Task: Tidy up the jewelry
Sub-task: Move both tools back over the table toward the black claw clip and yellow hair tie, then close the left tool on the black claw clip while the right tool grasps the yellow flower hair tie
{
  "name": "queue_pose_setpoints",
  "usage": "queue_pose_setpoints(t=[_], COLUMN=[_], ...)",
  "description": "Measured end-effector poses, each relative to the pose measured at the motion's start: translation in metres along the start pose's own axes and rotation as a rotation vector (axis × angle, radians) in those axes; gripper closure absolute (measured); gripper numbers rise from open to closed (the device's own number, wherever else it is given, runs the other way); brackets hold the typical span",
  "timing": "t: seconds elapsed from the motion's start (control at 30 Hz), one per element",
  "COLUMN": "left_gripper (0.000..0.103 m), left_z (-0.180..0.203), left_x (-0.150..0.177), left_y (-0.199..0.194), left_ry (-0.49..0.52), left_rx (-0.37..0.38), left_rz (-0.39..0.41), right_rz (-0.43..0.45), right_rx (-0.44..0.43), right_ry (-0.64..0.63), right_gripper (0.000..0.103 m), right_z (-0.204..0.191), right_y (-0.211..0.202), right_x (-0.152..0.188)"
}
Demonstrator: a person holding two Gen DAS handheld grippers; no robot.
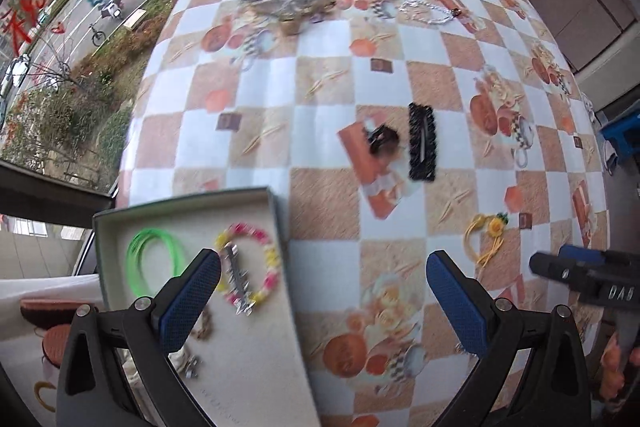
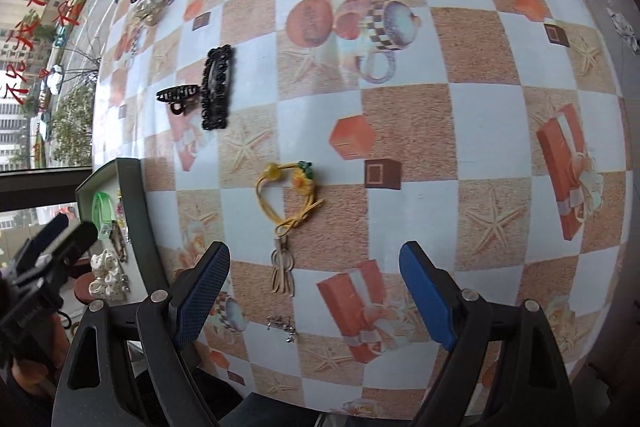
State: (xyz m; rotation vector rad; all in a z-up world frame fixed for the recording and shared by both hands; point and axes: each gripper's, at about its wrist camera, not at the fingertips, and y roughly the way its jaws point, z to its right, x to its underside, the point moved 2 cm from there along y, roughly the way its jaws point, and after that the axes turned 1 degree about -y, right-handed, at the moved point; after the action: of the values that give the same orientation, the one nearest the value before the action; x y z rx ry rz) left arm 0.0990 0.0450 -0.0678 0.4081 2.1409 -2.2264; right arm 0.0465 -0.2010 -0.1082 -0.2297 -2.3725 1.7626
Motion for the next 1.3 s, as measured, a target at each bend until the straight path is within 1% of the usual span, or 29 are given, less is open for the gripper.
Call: queue_pose_setpoints(t=[0.2,0.37,0.53,0.6,0.77,0.8,0.87,0.93,0.97,1.0,1.03,1.17,1.2,1.23,1.27,1.3], left_gripper=[0.0,0.0,0.0,0.011,0.011,0.016,0.023,0.023,0.026,0.034,0.037,0.039,0.044,0.046,0.047,0.052], left_z=[0.019,0.026,0.027,0.028,0.027,0.027,0.027,0.026,0.026,0.026,0.027,0.033,0.034,0.035,0.035,0.035], left_x=[-0.03,-0.05,-0.067,-0.071,-0.077,-0.077,-0.078,-0.079,-0.079,-0.079,-0.078,-0.08,-0.08,-0.08,-0.08,-0.079], left_y=[0.023,0.047,0.068,0.076,0.096,0.099,0.105,0.111,0.114,0.116,0.118,0.121,0.122,0.122,0.121,0.121], left_ry=[-0.006,-0.006,-0.02,-0.009,-0.018,-0.023,-0.029,-0.035,-0.035,-0.032,-0.028,-0.014,-0.015,-0.016,-0.018,-0.021], left_rx=[0.018,-0.009,-0.008,-0.012,0.004,0.013,0.023,0.034,0.038,0.04,0.045,0.04,0.038,0.035,0.034,0.037], left_rz=[-0.014,-0.035,-0.045,-0.058,-0.085,-0.089,-0.105,-0.113,-0.113,-0.115,-0.122,-0.106,-0.103,-0.1,-0.097,-0.096], right_rz=[-0.007,-0.003,0.005,0.009,0.009,0.01,0.015,0.017,0.019,0.021,0.027,0.051,0.057,0.062,0.068,0.074], right_rx=[0.041,0.079,0.114,0.125,0.149,0.155,0.167,0.18,0.186,0.192,0.205,0.258,0.275,0.291,0.307,0.314], right_ry=[-0.022,-0.058,-0.09,-0.106,-0.155,-0.167,-0.188,-0.207,-0.214,-0.22,-0.228,-0.276,-0.289,-0.299,-0.311,-0.324], right_gripper=[0.014,0.014,0.014,0.014,0.015,0.015,0.019,0.024,0.025,0.029,0.03,0.035,0.038,0.043,0.045,0.049], right_z=[0.002,0.001,0.001,0.0,-0.01,-0.012,-0.017,-0.022,-0.024,-0.026,-0.028,-0.046,-0.051,-0.054,-0.057,-0.059], right_y=[0.007,0.013,0.02,0.023,0.034,0.036,0.04,0.044,0.047,0.048,0.049,0.057,0.059,0.06,0.061,0.061], right_x=[-0.005,-0.011,-0.017,-0.019,-0.022,-0.023,-0.023,-0.024,-0.024,-0.024,-0.024,-0.03,-0.029,-0.029,-0.028,-0.028])
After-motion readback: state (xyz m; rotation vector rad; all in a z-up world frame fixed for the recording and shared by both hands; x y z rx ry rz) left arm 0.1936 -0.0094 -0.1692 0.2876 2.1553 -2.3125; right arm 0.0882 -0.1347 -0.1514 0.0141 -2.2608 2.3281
